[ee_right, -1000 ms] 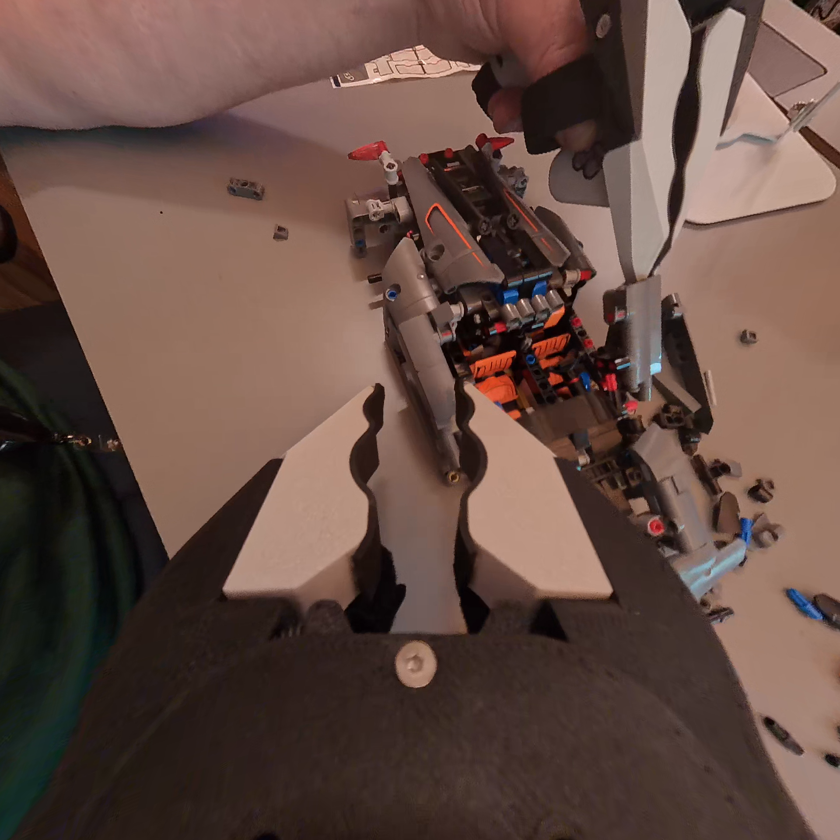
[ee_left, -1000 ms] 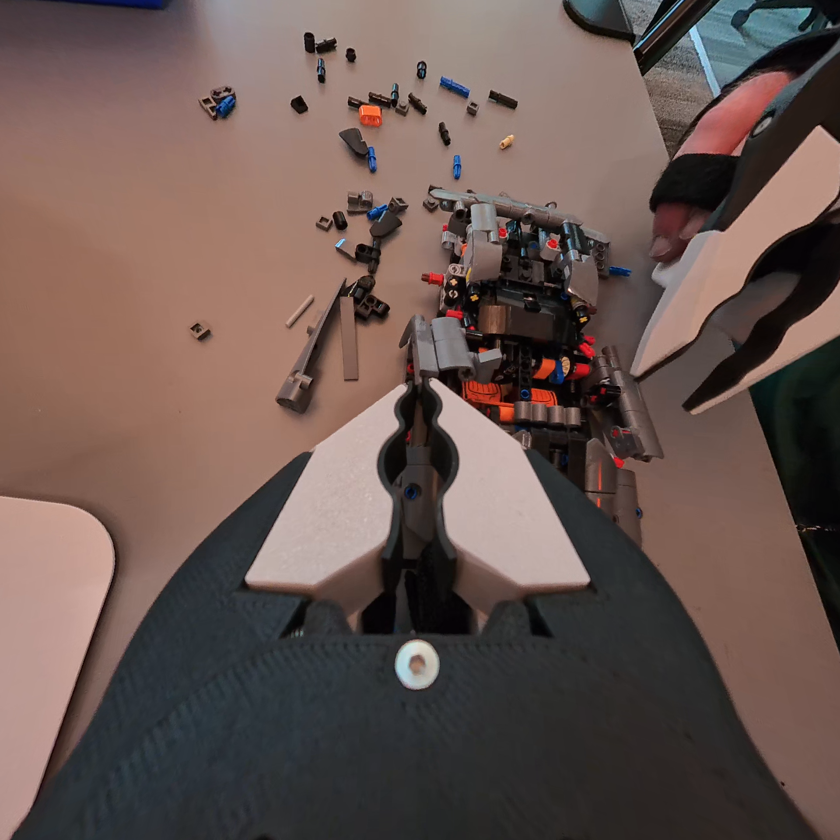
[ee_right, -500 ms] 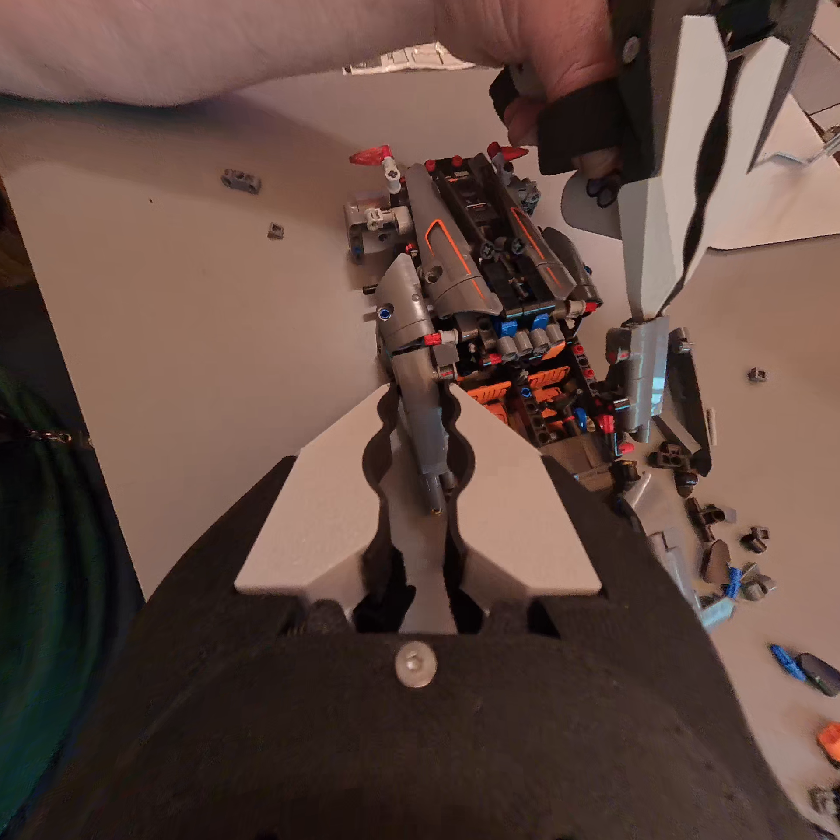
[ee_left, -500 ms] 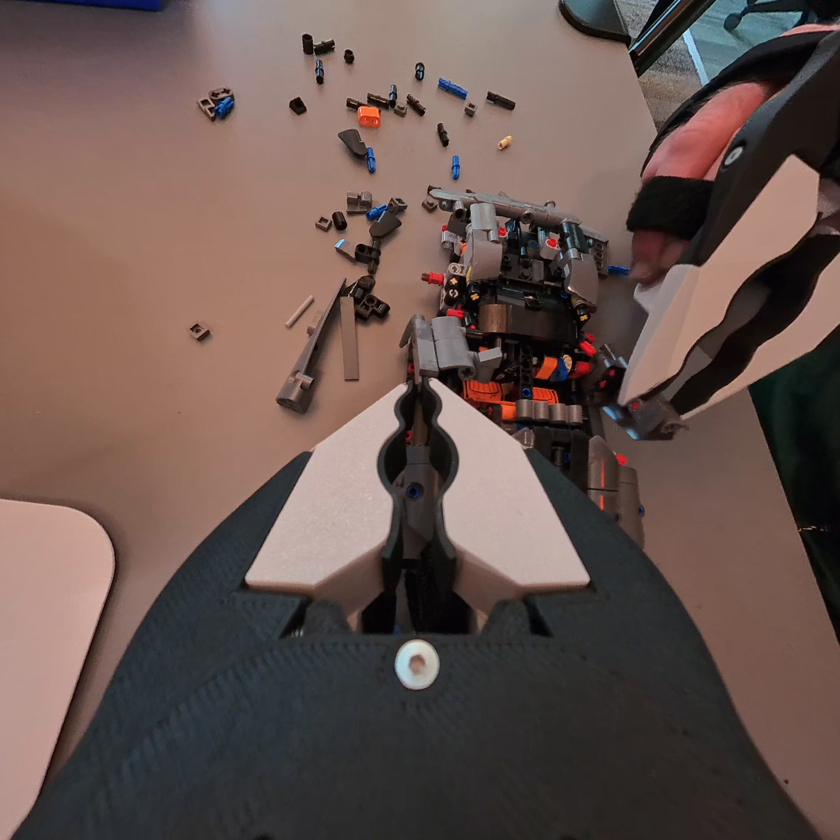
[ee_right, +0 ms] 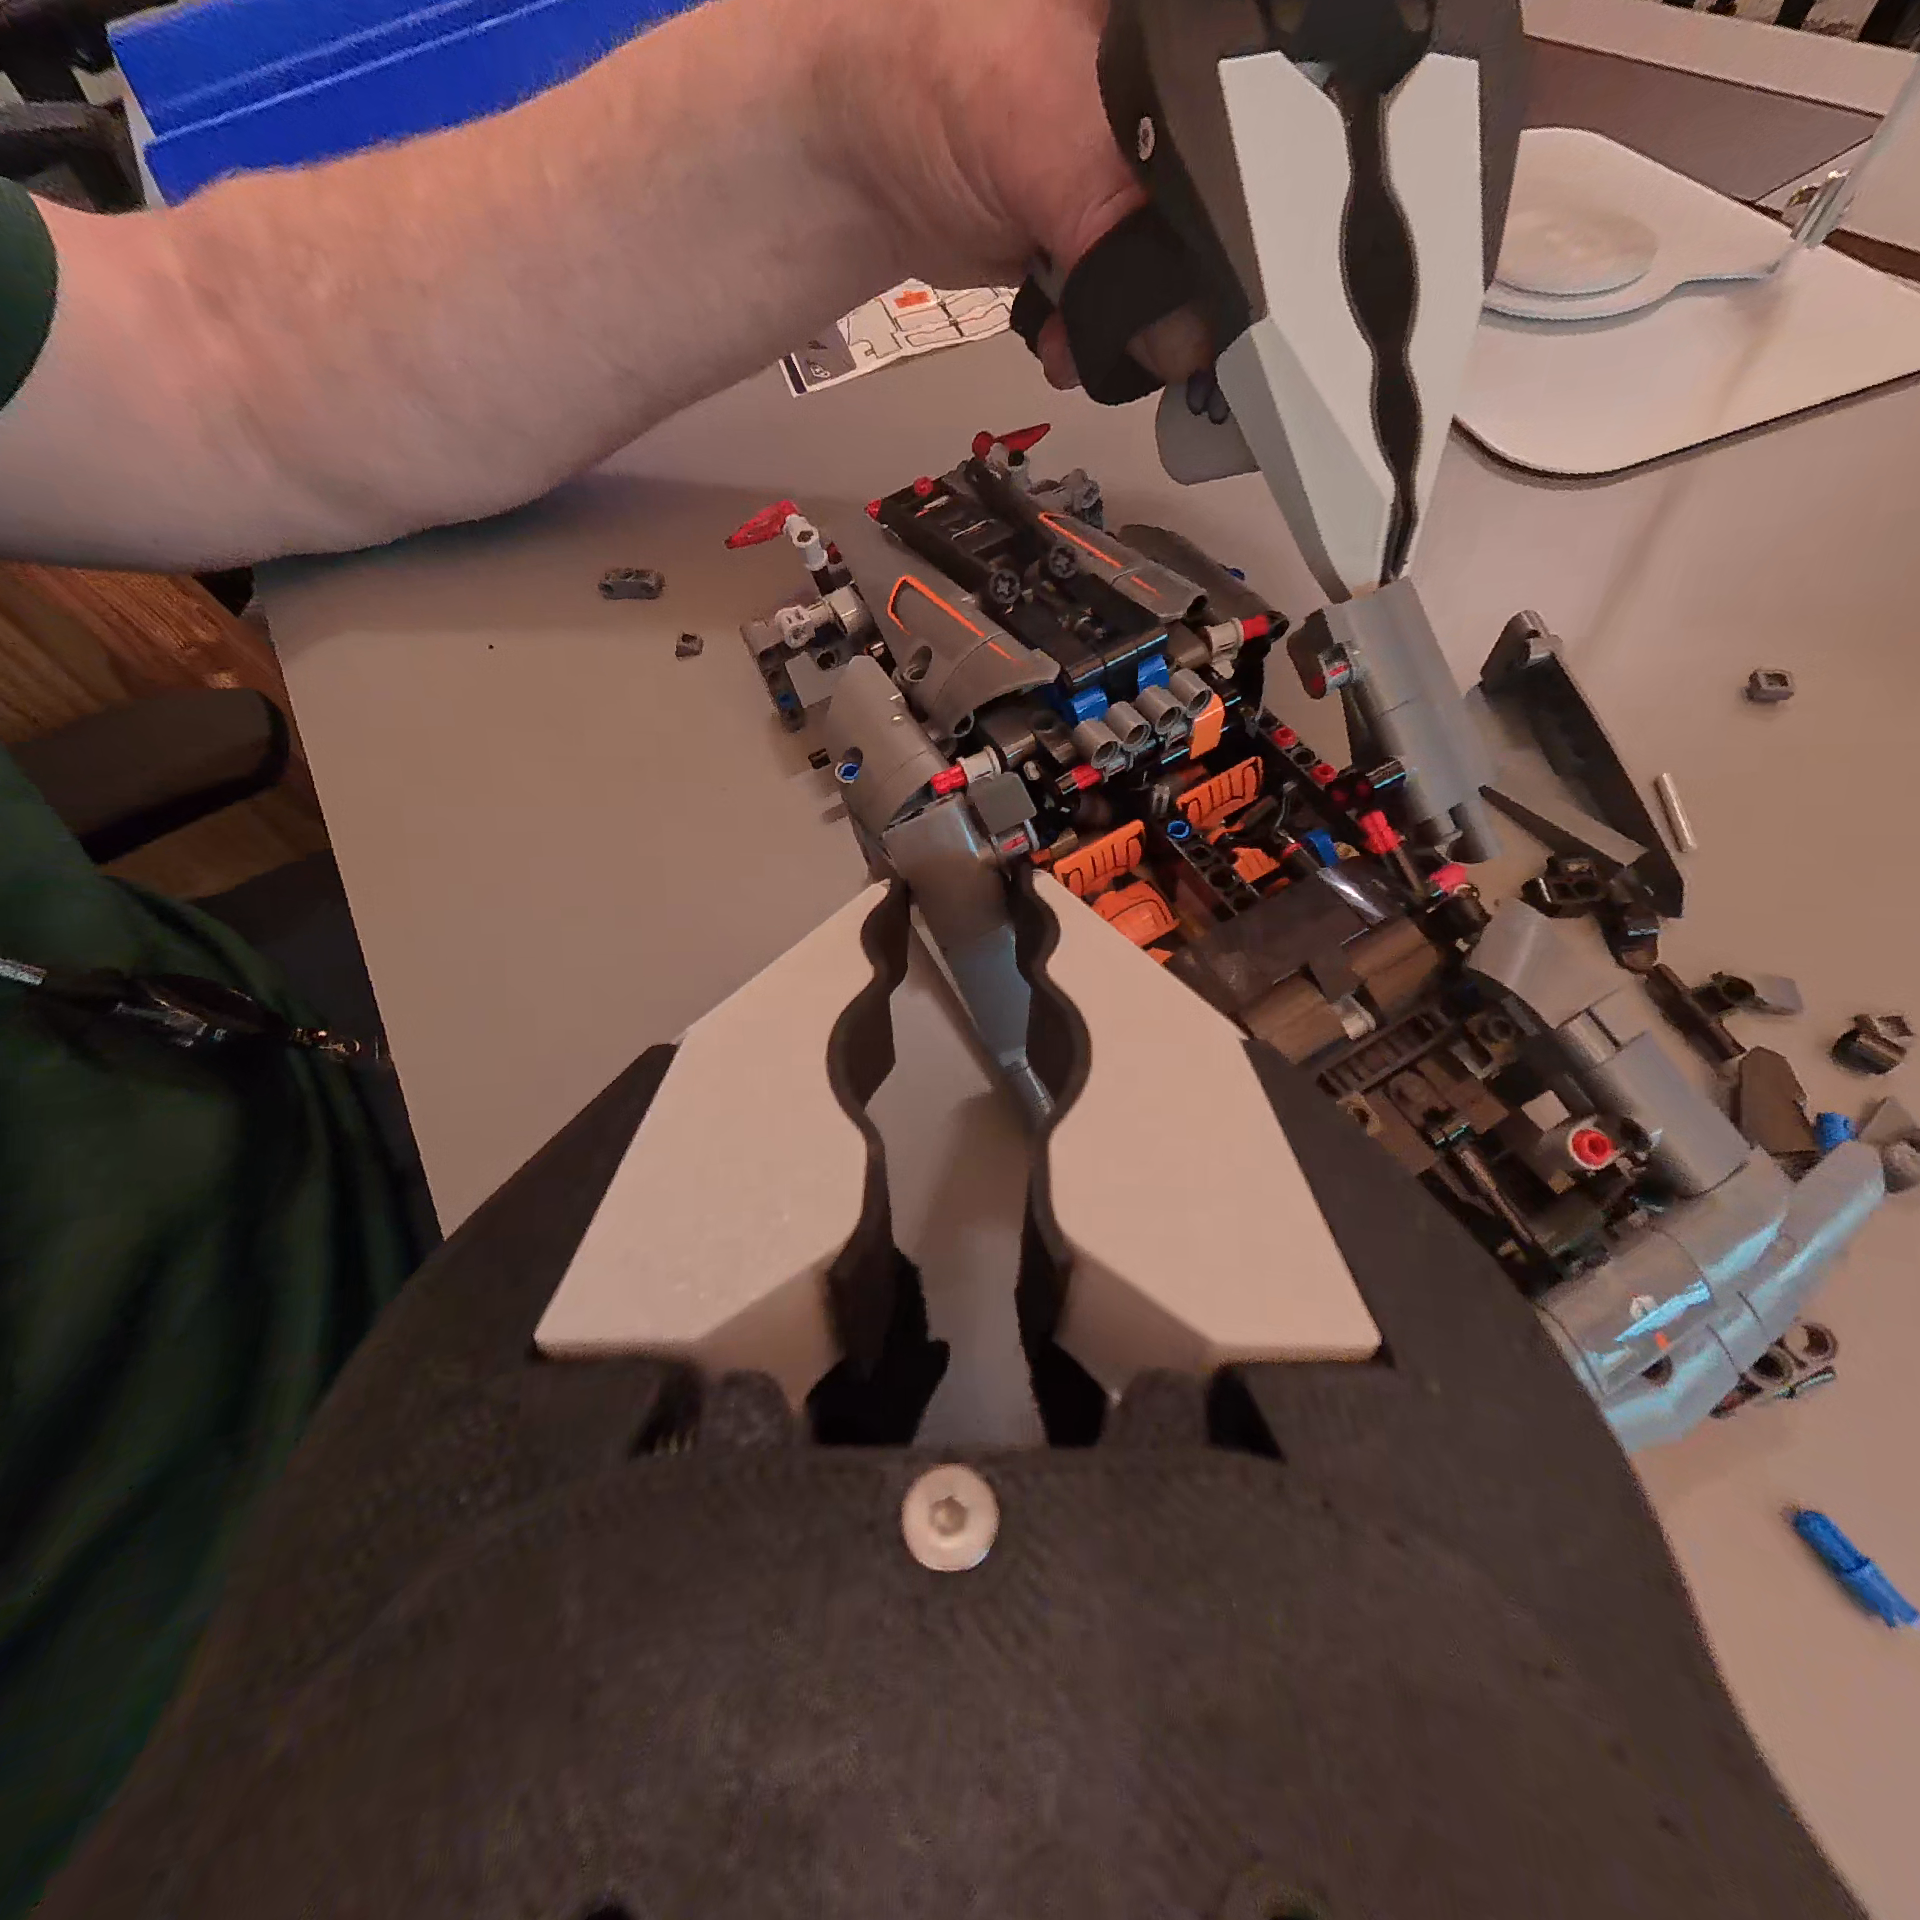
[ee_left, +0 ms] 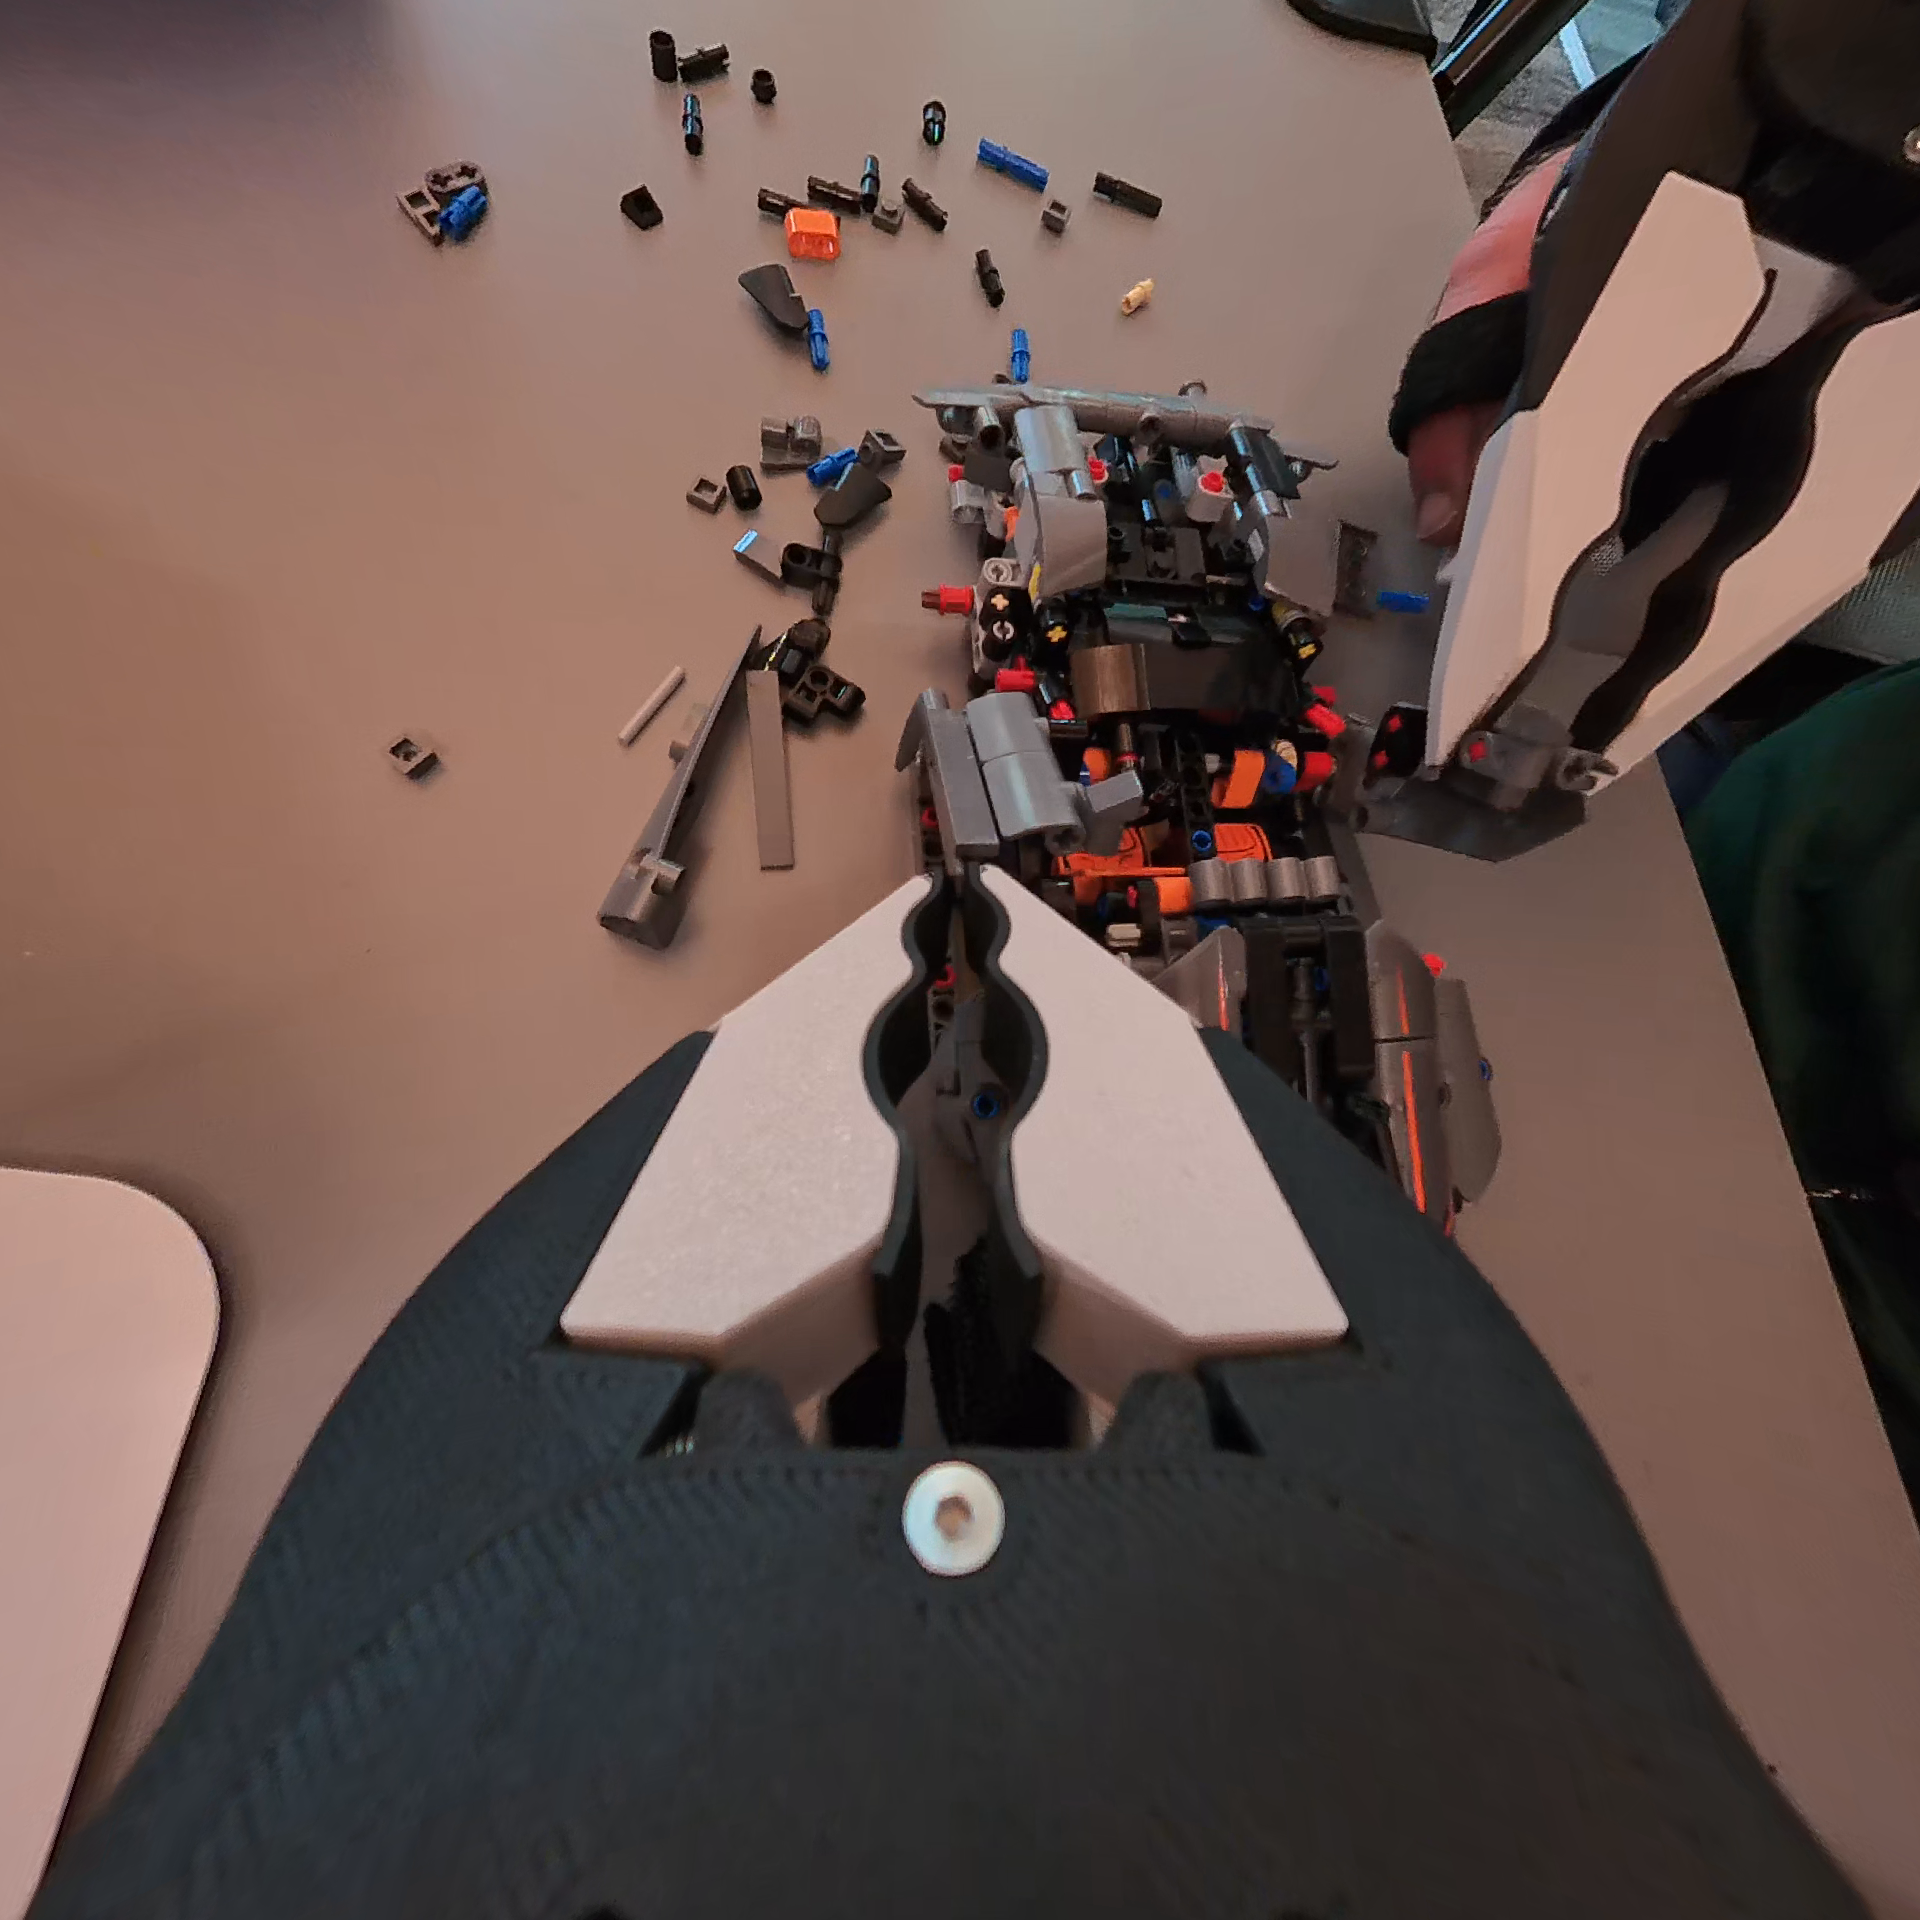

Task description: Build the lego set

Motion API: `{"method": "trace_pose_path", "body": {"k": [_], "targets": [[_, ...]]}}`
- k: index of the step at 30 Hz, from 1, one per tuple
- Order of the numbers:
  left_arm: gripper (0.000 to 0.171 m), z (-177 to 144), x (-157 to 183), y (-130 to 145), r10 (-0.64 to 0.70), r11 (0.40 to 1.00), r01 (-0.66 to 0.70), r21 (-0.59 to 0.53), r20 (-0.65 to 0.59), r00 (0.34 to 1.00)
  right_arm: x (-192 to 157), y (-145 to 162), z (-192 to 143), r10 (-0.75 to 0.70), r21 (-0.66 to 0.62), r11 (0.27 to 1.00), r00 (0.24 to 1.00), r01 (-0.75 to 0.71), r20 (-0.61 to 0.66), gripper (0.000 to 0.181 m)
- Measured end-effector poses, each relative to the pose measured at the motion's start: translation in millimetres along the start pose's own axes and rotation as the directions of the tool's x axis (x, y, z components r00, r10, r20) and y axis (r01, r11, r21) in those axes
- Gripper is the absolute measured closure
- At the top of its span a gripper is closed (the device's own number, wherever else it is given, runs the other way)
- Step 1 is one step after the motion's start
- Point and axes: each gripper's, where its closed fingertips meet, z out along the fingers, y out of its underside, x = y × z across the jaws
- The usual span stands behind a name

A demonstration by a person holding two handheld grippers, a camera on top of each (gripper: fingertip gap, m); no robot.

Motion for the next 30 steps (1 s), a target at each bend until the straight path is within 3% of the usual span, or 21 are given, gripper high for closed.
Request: {"method": "trace_pose_path", "body": {"k": [30], "targets": [[0.170,1.2,16.1,-4.9,-0.036,0.997,0.037,-0.072,0.008,0.999,5.3,10.7,-23.5,0.056,0.047,0.997,0.998,-0.058,0.040,0.161]]}}
